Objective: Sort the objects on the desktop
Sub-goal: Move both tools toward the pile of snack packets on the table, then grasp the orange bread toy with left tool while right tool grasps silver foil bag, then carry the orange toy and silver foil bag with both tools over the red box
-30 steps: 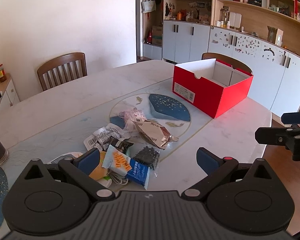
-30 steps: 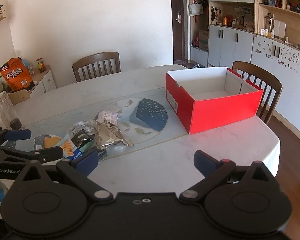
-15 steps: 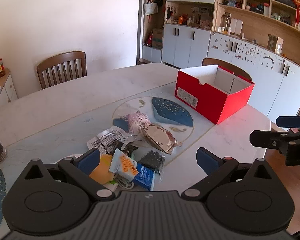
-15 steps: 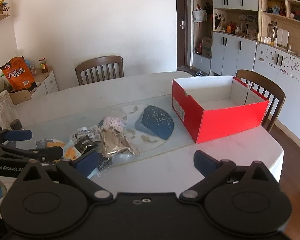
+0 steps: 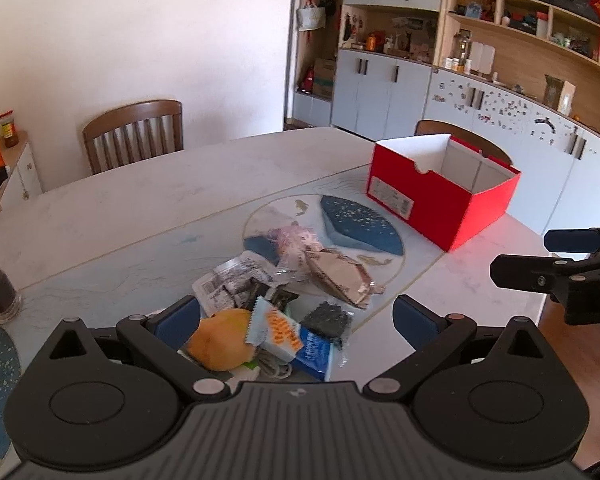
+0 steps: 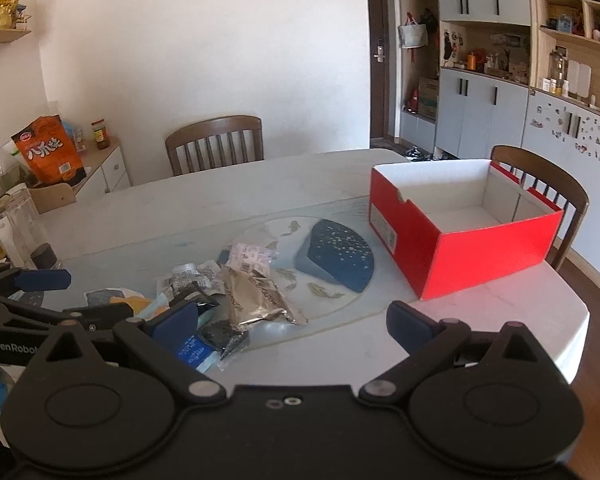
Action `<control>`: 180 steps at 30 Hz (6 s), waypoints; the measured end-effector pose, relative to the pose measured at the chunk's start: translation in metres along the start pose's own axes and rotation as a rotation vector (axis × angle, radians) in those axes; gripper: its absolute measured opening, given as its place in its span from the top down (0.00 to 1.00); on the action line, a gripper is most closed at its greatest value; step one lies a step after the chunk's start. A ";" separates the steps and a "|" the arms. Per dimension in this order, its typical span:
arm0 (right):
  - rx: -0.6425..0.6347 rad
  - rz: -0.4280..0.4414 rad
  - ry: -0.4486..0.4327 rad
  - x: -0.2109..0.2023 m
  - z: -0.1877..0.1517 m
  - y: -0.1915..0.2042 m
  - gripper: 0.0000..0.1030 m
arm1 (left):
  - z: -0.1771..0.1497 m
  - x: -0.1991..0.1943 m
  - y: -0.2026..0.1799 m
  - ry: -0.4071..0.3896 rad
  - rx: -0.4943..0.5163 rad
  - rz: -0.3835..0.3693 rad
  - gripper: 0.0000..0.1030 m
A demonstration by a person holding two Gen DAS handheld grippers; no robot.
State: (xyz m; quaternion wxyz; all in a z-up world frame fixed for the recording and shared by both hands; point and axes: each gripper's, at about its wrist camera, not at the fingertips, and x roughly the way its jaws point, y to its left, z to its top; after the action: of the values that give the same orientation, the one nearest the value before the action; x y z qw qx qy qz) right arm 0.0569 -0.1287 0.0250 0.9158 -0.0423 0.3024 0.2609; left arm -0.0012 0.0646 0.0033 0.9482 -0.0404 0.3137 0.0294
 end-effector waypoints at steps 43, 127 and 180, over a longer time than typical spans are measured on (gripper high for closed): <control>-0.182 0.151 0.166 0.156 0.008 0.009 0.08 | -0.025 0.066 0.045 0.103 0.009 0.118 0.28; -0.169 0.102 0.175 0.113 0.011 0.016 0.53 | -0.010 0.049 0.020 0.030 0.082 -0.022 0.48; -0.193 0.195 0.142 0.148 0.139 -0.268 0.53 | 0.160 0.215 -0.227 0.017 0.117 -0.005 0.48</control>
State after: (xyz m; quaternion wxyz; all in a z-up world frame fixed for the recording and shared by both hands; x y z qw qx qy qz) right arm 0.3666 -0.2592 0.0309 0.8541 -0.1190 0.3423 0.3730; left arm 0.2843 -0.1398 0.0166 0.9464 0.0139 0.3227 0.0082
